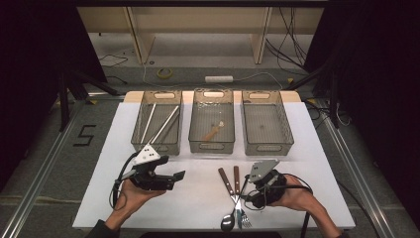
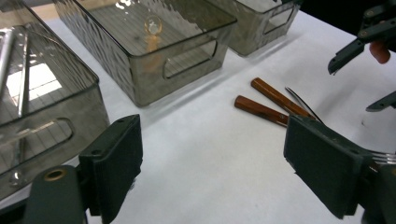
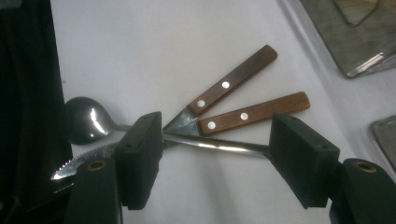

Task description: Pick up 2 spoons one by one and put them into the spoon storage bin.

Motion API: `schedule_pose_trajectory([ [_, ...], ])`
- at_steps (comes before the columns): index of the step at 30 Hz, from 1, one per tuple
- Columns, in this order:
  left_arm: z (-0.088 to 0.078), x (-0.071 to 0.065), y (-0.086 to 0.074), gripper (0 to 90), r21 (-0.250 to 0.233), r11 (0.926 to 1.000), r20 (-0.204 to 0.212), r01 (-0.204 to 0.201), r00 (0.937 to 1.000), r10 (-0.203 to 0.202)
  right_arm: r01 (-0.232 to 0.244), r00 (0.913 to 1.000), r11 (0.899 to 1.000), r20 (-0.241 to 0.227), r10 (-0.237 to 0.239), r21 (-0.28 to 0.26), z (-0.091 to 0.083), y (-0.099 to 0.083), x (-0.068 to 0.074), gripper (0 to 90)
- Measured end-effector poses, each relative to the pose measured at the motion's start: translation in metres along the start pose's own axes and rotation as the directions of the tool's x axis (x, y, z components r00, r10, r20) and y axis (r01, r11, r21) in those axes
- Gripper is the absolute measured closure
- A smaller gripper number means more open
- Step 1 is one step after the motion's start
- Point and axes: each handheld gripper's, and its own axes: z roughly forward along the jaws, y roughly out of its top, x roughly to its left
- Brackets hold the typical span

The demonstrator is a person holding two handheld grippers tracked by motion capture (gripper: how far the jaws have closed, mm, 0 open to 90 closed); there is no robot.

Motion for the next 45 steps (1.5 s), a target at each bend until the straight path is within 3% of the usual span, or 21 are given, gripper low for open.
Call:
schedule_pose_trajectory([
  [6,0.001,-0.002,-0.004,18.9,0.015,0.9998,-0.005,-0.009,0.9999,0.009,0.052,0.9985,0.998,-0.019,-0.052,0.032,0.006,0.004,0.005,36.1],
  [14,-0.001,-0.005,-0.007,18.9,0.022,0.9997,-0.003,-0.014,0.9999,0.014,0.129,0.987,0.991,-0.102,-0.124,0.043,0.015,0.013,0.023,36.6],
  [19,-0.001,-0.008,-0.008,18.8,0.027,0.9995,0.006,-0.017,0.9998,0.017,0.143,0.986,0.988,-0.096,-0.136,0.061,0.021,0.018,0.027,36.9],
  [24,0.004,-0.019,-0.01,18.9,0.056,0.9981,0.031,-0.025,0.9992,0.023,0.082,0.9951,0.995,-0.06,-0.079,0.05,0.017,0.015,0.019,36.3],
  [31,0.024,-0.046,-0.011,19.2,0.134,0.9904,0.098,-0.036,0.9949,0.023,0.011,0.9998,1.0,-0.015,-0.011,0.0,0.008,0.008,0.01,35.0],
  [39,0.048,-0.071,-0.011,20.4,0.208,0.9768,0.142,-0.052,0.9896,0.023,-0.077,0.9961,0.997,0.04,0.078,-0.03,0.002,-0.008,0.003,33.3],
  [45,0.067,-0.089,-0.009,22.0,0.261,0.9645,0.196,-0.038,0.9805,-0.015,-0.122,0.9905,0.991,0.056,0.126,-0.061,-0.003,-0.015,0.002,33.1],
])
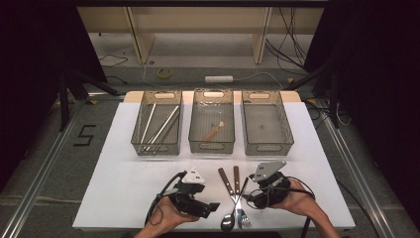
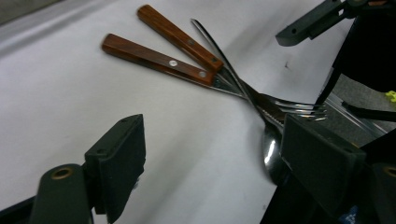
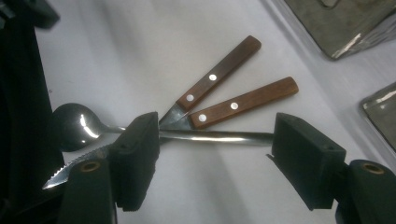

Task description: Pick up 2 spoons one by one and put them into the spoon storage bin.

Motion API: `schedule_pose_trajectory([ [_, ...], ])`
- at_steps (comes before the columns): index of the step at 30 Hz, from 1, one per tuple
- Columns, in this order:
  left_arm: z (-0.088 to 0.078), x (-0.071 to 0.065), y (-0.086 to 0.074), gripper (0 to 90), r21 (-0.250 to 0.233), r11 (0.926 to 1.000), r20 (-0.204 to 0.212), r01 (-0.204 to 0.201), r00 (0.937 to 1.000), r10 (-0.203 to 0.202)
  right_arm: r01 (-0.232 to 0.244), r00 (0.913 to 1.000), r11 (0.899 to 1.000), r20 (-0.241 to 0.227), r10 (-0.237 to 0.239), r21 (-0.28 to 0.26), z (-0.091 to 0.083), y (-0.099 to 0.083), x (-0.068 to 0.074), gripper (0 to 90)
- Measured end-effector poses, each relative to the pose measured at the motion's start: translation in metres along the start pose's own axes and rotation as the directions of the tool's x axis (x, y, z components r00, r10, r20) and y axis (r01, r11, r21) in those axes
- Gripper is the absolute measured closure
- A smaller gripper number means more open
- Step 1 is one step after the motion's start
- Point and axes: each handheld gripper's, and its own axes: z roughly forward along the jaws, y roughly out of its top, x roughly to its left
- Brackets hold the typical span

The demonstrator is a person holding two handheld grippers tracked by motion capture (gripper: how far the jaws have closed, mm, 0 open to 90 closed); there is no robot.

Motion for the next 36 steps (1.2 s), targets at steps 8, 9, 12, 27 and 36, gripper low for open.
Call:
schedule_pose_trajectory([
  [8,0.027,-0.017,0.012,27.0,0.062,0.9979,0.058,0.017,0.9981,-0.021,-0.059,0.9975,0.997,0.037,0.06,-0.048,-0.006,-0.007,-0.004,32.2],
  [9,0.03,-0.018,0.013,28.4,0.068,0.9975,0.067,0.022,0.9974,-0.027,-0.063,0.9971,0.997,0.039,0.065,-0.05,-0.006,-0.008,-0.004,32.1],
  [12,0.039,-0.019,0.015,34.0,0.094,0.9942,0.089,0.052,0.9942,-0.06,-0.066,0.997,0.996,0.036,0.068,-0.053,-0.008,-0.01,-0.003,32.2],
  [27,0.058,-0.022,0.017,57.7,0.168,0.9833,0.098,0.068,0.9915,-0.086,-0.071,0.9967,0.996,0.036,0.073,-0.055,-0.009,-0.014,-0.003,32.1],
  [36,0.067,-0.03,0.019,63.5,0.191,0.9816,0.06,0.006,0.998,-0.018,-0.068,0.9971,0.996,0.032,0.07,-0.056,-0.009,-0.014,-0.003,32.1],
])
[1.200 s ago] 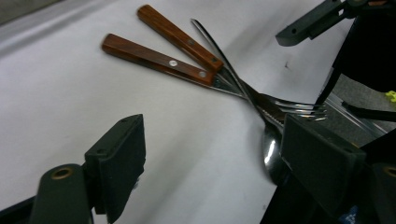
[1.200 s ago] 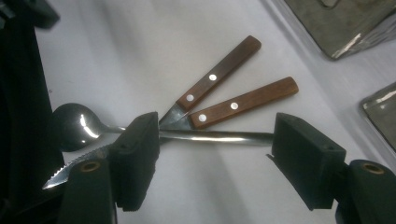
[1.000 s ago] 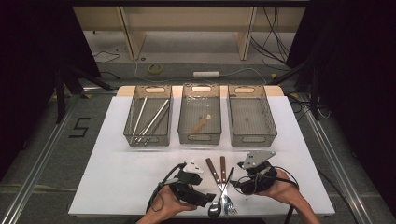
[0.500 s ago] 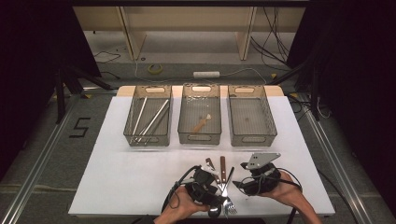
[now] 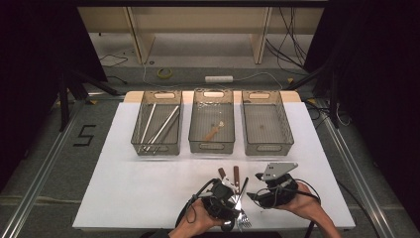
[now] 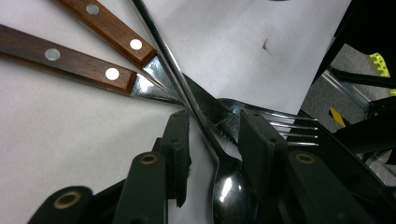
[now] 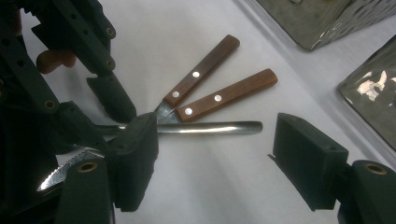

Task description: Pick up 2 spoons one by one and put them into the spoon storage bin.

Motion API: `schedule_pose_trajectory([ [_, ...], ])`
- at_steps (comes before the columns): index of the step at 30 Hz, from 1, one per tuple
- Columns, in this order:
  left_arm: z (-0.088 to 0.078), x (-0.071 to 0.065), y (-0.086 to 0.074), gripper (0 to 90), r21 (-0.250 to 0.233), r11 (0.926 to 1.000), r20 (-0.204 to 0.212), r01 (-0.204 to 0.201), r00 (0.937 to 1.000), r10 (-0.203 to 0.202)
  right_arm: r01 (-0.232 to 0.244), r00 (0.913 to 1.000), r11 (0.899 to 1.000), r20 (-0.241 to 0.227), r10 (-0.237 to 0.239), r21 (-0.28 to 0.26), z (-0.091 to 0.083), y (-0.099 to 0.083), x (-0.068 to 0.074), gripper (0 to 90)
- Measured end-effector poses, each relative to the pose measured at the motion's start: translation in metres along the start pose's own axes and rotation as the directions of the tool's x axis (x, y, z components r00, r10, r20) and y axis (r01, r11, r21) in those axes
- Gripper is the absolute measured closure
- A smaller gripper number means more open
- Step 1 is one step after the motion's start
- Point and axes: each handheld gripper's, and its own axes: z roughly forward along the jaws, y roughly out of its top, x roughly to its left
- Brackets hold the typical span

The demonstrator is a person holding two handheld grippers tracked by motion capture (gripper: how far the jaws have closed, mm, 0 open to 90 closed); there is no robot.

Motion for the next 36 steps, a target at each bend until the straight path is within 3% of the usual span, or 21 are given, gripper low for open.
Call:
schedule_pose_trajectory([
  [7,0.0002,0.0025,-0.0001,70.4,0.005,1.0,-0.003,-0.004,1.0,0.004,0.001,1.0,1.0,-0.001,-0.001,-0.001,0.0005,-0.0005,0.0001,32.1],
  [29,0.0021,0.004,-0.0007,77.6,-0.007,0.9993,0.036,0.038,0.9986,-0.038,-0.002,1.0,1.0,-0.001,0.002,-0.001,0.0008,-0.0011,-0.0009,32.1],
  [36,0.0031,0.004,0.0003,77.5,-0.008,0.9994,0.032,0.033,0.9989,-0.033,-0.003,1.0,1.0,0.0,0.003,-0.001,0.0012,-0.0009,-0.0007,32.1],
])
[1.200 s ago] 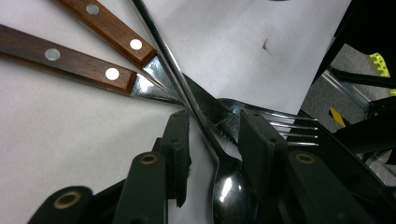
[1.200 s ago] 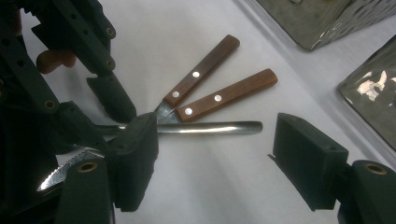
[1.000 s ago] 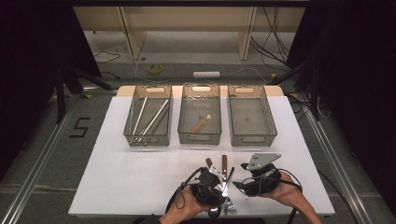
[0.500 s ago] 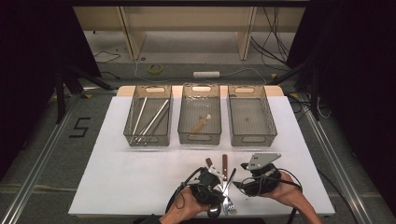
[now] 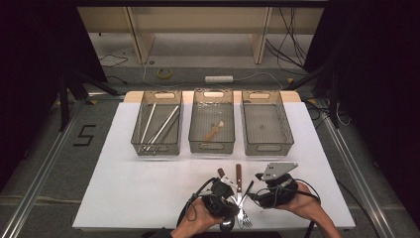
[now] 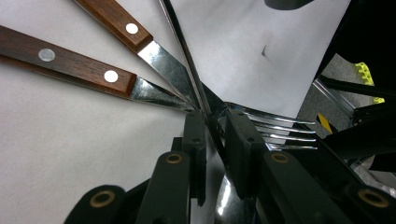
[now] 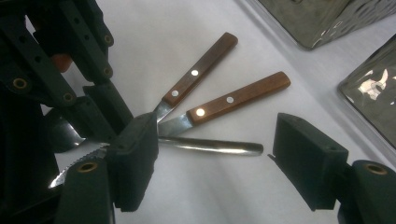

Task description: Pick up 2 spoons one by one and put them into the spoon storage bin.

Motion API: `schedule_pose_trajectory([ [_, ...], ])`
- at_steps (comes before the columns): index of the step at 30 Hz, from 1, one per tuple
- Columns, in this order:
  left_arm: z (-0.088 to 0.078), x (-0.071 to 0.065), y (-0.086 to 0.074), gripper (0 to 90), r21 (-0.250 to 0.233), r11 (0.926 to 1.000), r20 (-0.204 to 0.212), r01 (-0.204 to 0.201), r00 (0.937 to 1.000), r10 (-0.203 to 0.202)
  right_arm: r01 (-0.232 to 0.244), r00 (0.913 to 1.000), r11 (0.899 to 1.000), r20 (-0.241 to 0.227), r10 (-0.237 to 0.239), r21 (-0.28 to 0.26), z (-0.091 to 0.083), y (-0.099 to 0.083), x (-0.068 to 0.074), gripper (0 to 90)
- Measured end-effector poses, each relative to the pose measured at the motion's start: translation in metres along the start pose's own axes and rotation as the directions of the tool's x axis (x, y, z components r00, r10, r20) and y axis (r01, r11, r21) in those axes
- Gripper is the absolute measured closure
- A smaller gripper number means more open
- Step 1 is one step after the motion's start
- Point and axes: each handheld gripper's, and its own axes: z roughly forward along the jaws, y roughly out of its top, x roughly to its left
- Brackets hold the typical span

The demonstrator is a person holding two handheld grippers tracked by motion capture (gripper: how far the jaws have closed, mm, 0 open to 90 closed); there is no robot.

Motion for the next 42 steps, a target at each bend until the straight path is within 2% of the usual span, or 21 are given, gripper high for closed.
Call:
schedule_pose_trajectory([
  [3,0.0,-0.005,0.002,76.8,0.01,0.9995,-0.033,-0.031,0.999,0.032,-0.002,1.0,1.0,0.001,0.002,-0.001,0.0,0.0,0.0,32.1],
  [5,0.001,-0.008,0.003,76.3,0.017,0.9978,-0.061,-0.064,0.996,0.065,-0.003,1.0,1.0,0.0,0.003,0.0,0.0,0.0,0.0,32.1],
  [10,0.001,-0.009,0.003,73.9,0.026,0.9973,-0.069,-0.068,0.9952,0.07,-0.001,1.0,1.0,0.0,0.001,-0.004,0.0,0.0,0.0,32.1],
  [14,0.002,-0.013,0.003,73.9,0.035,0.9946,-0.09,-0.098,0.9908,0.101,-0.002,1.0,1.0,0.001,0.002,-0.004,-0.001,0.0,-0.001,32.1],
  [24,0.0,-0.009,0.003,76.6,0.04,0.996,-0.071,-0.08,0.994,0.083,-0.003,1.0,1.0,0.0,0.003,-0.005,-0.001,0.0,0.0,32.1],
  [33,-0.004,-0.006,0.005,78.9,0.06,0.9944,-0.06,-0.087,0.9941,0.091,-0.005,1.0,1.0,0.004,0.005,-0.008,-0.002,0.0,-0.001,32.1],
  [36,-0.009,-0.004,0.006,81.3,0.048,0.9947,-0.079,-0.091,0.9924,0.095,-0.005,1.0,1.0,0.004,0.005,-0.008,-0.002,-0.001,-0.001,32.1],
  [40,-0.011,0.0,0.007,83.5,0.051,0.9952,-0.055,-0.083,0.9948,0.086,-0.003,1.0,1.0,0.004,0.003,-0.005,-0.001,0.0,-0.001,32.2],
  [42,-0.01,-0.002,0.006,83.0,0.053,0.9939,-0.063,-0.096,0.9931,0.099,-0.001,1.0,1.0,0.004,0.001,-0.006,-0.001,0.0,-0.001,32.1],
])
